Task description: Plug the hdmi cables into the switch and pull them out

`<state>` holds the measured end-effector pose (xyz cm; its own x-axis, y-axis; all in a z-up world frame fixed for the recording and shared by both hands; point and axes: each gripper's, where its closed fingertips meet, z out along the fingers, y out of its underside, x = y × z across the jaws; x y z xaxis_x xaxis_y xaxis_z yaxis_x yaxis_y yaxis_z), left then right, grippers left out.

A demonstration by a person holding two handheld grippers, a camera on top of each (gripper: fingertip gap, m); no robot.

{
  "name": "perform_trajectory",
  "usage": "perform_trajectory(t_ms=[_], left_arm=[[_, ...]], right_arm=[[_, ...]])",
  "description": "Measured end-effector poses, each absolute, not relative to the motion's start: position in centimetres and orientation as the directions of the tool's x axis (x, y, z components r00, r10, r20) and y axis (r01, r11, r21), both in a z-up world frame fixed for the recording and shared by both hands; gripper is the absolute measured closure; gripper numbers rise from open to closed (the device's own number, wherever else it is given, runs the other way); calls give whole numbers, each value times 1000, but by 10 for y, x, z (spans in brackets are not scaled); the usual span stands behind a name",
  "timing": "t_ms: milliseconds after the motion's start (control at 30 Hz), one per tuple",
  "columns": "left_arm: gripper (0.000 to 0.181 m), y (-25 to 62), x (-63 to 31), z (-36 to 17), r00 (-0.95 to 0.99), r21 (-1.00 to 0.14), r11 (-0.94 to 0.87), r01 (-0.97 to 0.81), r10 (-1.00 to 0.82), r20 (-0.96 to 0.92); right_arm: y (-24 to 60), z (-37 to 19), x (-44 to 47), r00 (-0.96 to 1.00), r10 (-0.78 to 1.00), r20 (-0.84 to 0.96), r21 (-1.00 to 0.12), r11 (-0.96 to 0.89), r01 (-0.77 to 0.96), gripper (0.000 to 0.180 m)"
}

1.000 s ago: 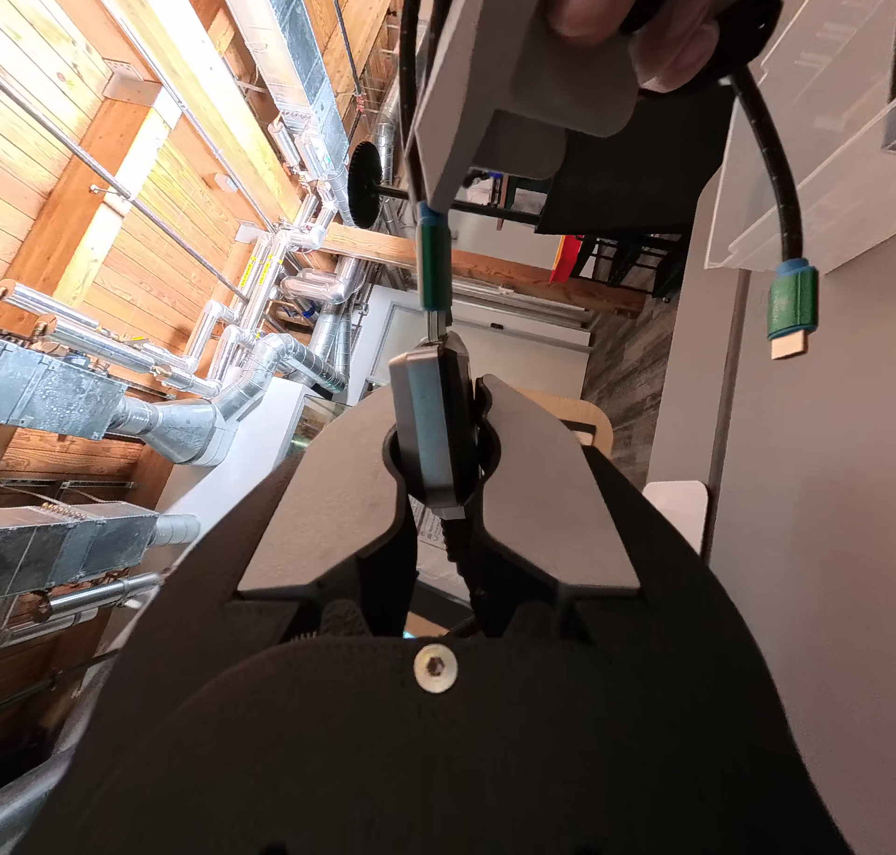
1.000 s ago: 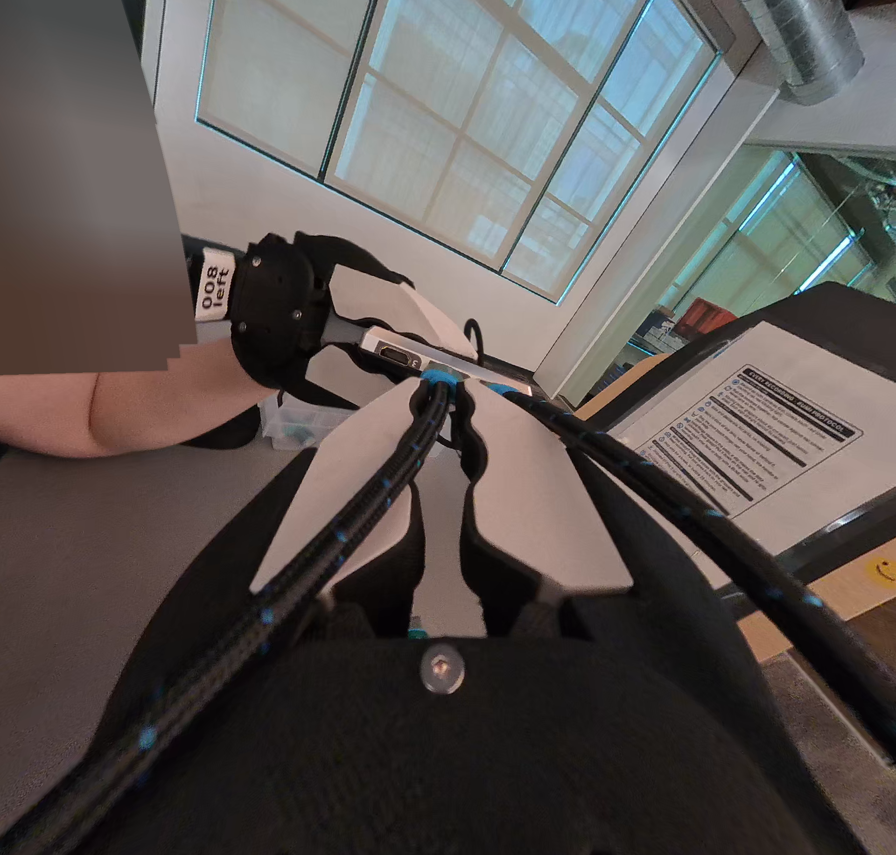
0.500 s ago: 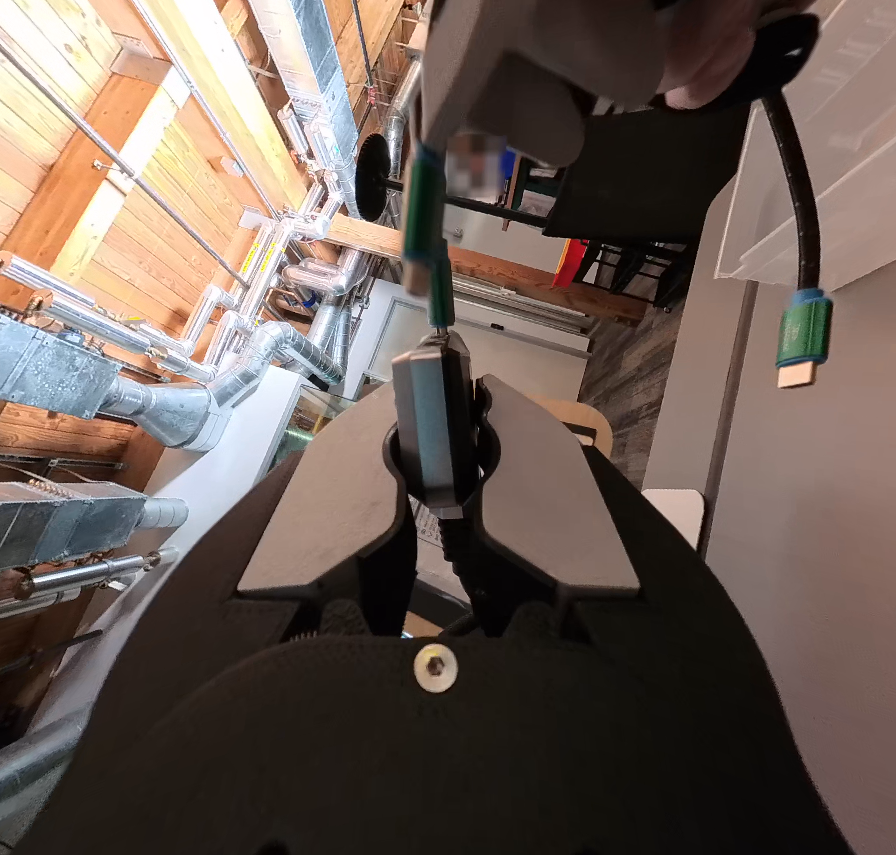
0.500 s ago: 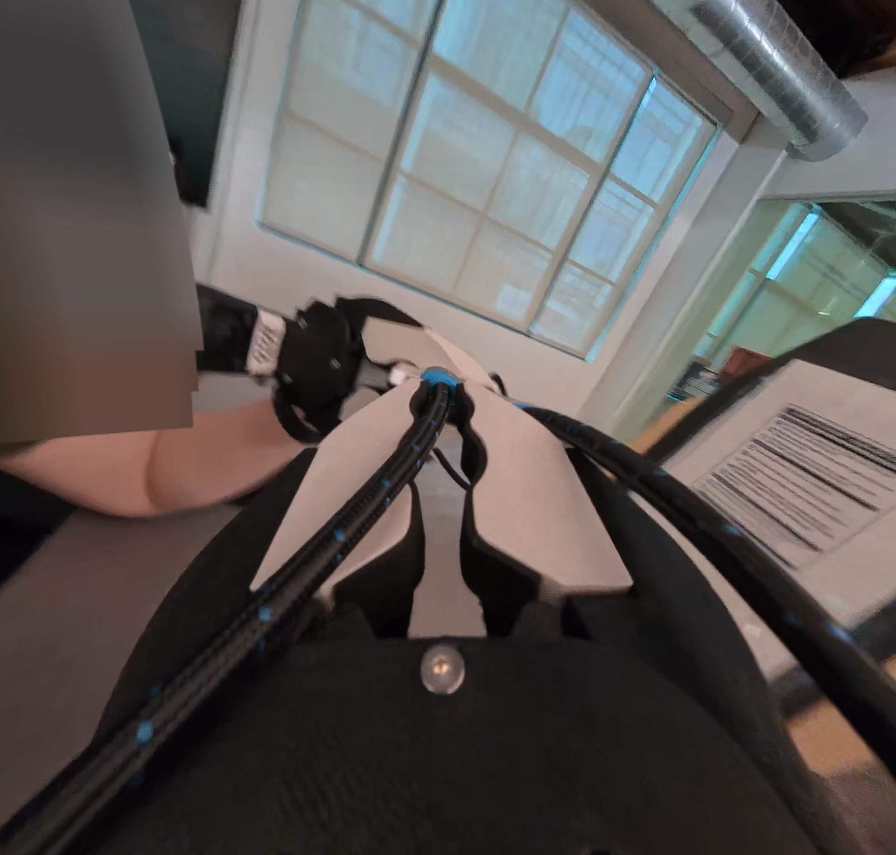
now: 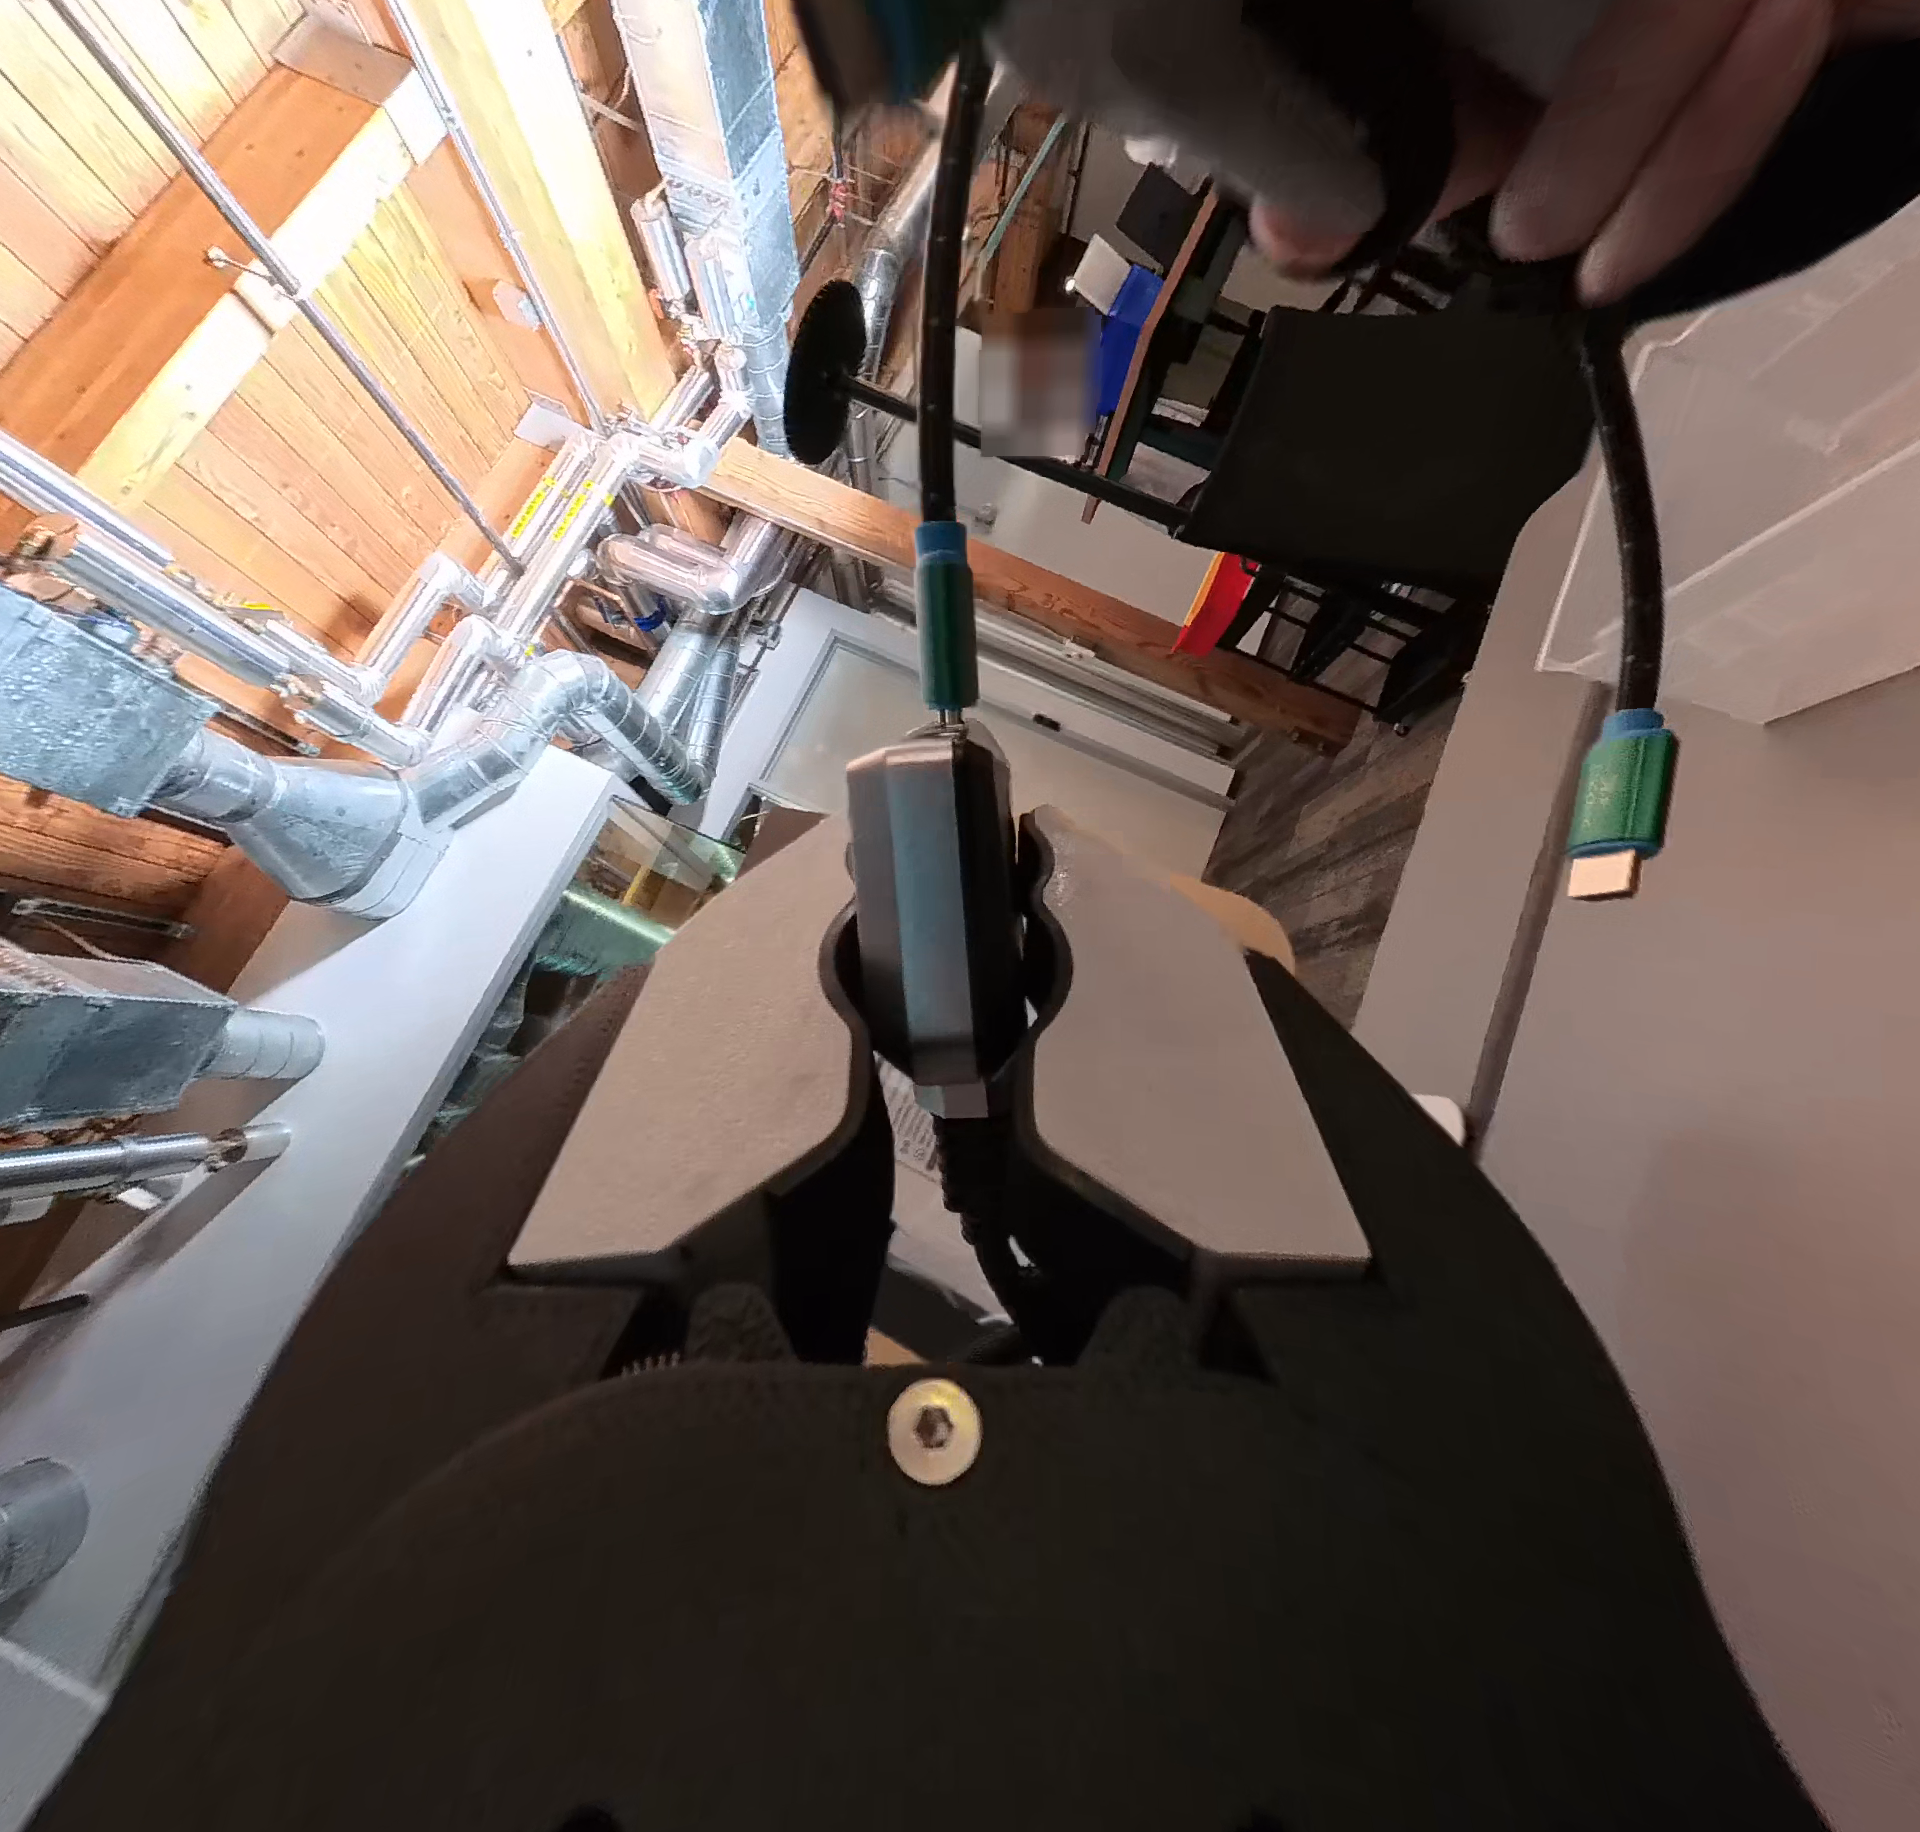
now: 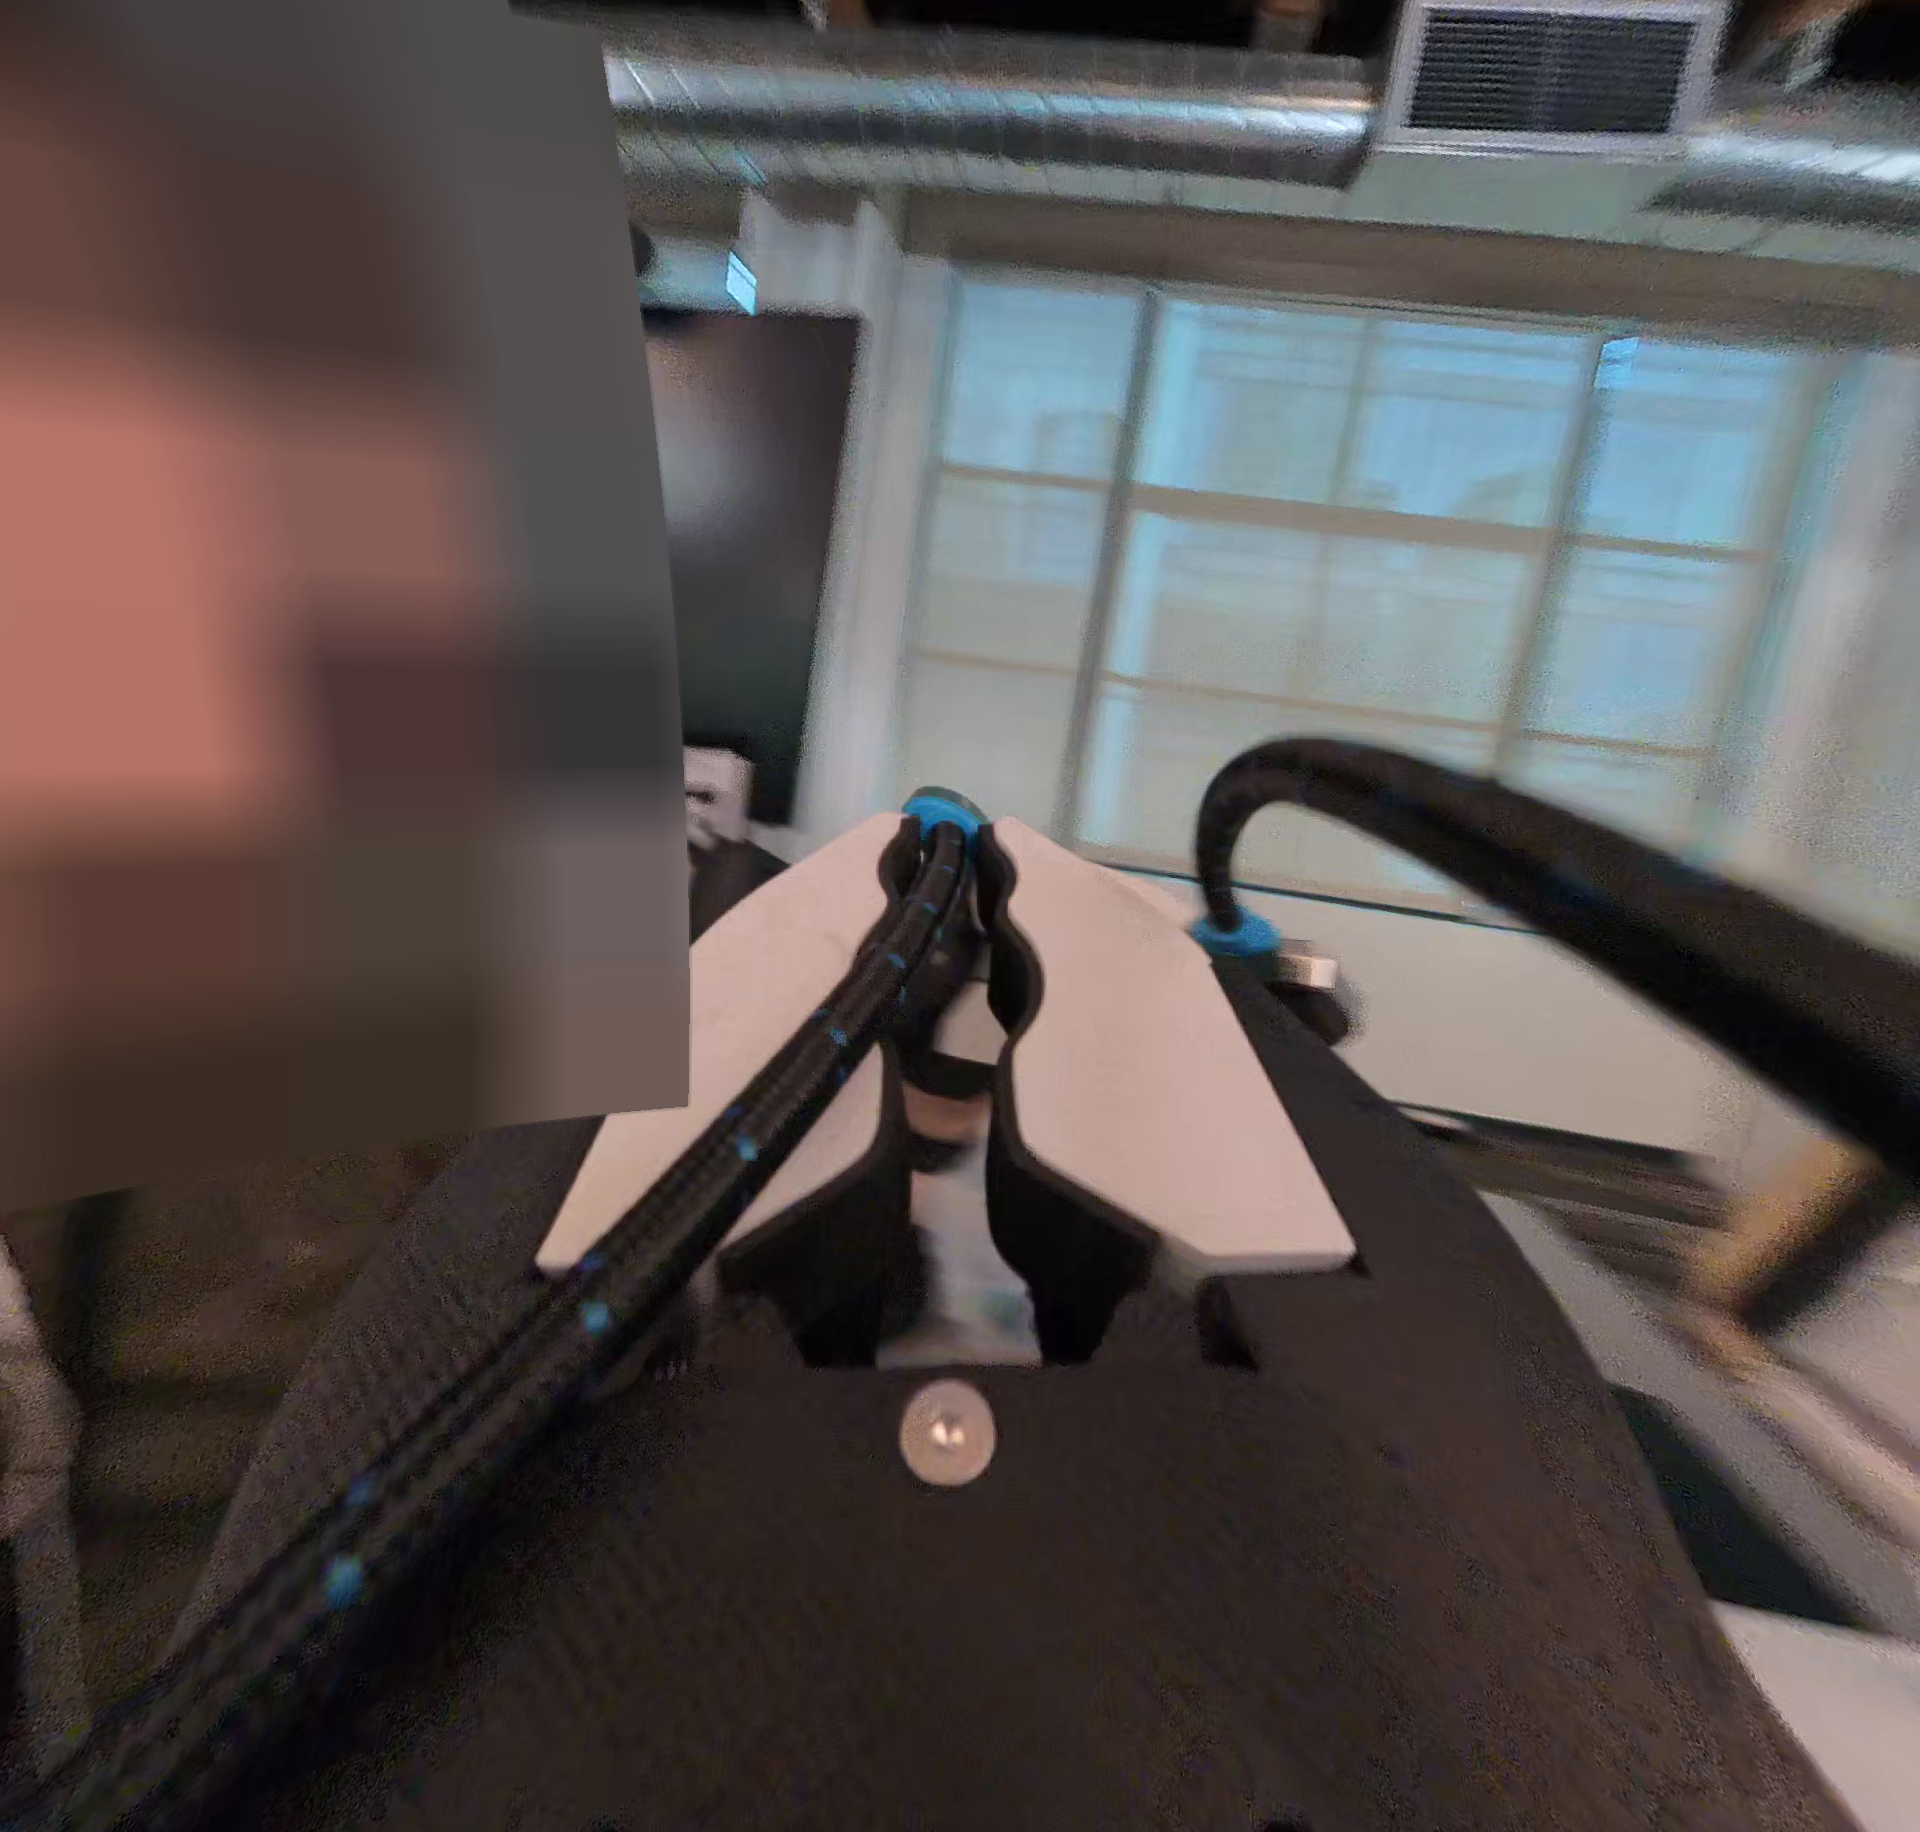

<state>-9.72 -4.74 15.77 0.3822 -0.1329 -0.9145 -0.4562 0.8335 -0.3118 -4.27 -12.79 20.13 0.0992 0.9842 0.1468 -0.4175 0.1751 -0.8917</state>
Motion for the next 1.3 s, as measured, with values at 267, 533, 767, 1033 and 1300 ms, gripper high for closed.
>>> perform_trajectory(t_ms=[267, 533, 767, 1033, 1300], left_arm=[[160, -70, -88, 148, 294, -360, 875, -324, -269, -917], [160, -74, -90, 151, 300, -319, 889, -327, -222, -928], [157, -76, -92, 152, 299, -304, 893, -331, -206, -932], [159, -76, -92, 152, 292, -287, 894, -343, -188, -938], [159, -70, -92, 148, 281, -274, 886, -373, -174, -944]], right_arm=[[-112, 170, -72, 434, 613, 660, -746, 604, 281, 169], [-116, 173, -71, 430, 677, 597, -798, 560, 225, 169], [-115, 173, -73, 428, 676, 601, -793, 573, 208, 169], [-115, 173, -73, 426, 673, 604, -789, 580, 202, 169], [-109, 168, -73, 427, 669, 609, -786, 582, 208, 168]])
